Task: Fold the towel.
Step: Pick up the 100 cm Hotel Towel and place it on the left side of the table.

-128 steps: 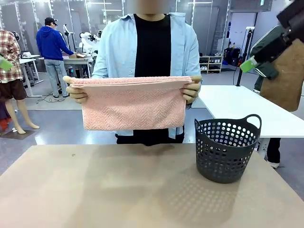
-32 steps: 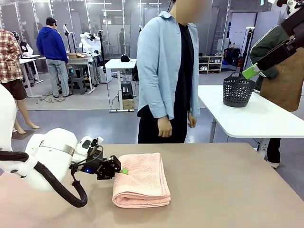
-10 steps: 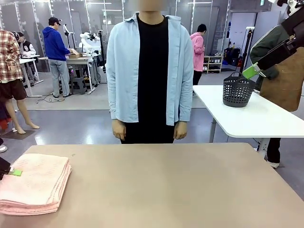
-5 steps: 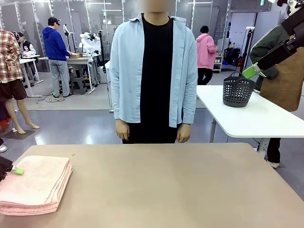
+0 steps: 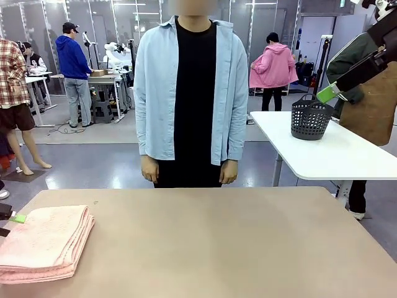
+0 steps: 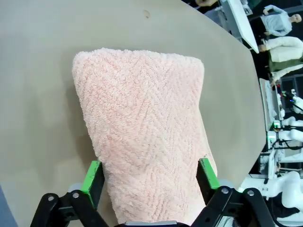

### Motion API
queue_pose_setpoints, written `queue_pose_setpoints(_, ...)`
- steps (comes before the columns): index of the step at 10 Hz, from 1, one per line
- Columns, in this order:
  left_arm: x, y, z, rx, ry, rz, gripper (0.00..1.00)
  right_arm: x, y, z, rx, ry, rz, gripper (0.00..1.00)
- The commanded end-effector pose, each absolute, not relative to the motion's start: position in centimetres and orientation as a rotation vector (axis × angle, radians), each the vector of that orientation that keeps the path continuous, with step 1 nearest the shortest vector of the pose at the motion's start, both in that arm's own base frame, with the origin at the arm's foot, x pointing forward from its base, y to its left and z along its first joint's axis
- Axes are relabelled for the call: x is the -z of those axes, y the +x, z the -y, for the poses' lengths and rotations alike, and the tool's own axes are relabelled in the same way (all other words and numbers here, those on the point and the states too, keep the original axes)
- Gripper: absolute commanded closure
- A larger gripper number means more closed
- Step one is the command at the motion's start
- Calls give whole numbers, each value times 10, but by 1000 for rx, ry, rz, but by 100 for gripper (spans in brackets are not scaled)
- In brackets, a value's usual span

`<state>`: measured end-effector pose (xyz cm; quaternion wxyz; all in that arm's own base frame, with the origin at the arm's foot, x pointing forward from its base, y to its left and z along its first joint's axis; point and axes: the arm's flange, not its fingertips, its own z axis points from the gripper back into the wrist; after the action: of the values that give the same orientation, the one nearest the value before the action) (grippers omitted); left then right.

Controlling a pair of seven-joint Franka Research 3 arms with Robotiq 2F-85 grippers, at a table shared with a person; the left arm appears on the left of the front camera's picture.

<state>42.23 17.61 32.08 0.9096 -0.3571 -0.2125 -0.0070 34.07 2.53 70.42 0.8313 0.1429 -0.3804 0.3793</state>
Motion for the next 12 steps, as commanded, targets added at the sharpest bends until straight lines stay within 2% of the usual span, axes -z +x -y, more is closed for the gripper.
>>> queue_pose_setpoints(1,-327,416,-166,3,-684,437,0,-705,342,-28,-780,297,802,19)
queue_pose_setpoints(3,-332,411,-157,-1,-673,462,0,-705,342,-28,-780,297,802,19)
queue_pose_setpoints(4,-328,403,-151,74,-694,419,0,-705,342,-28,-780,297,802,19)
queue_pose_setpoints(5,-327,417,-168,16,-697,457,0,-705,342,-28,-780,297,802,19)
queue_pose_setpoints(12,-327,417,-168,16,-697,457,0,-705,342,-28,-780,297,802,19)
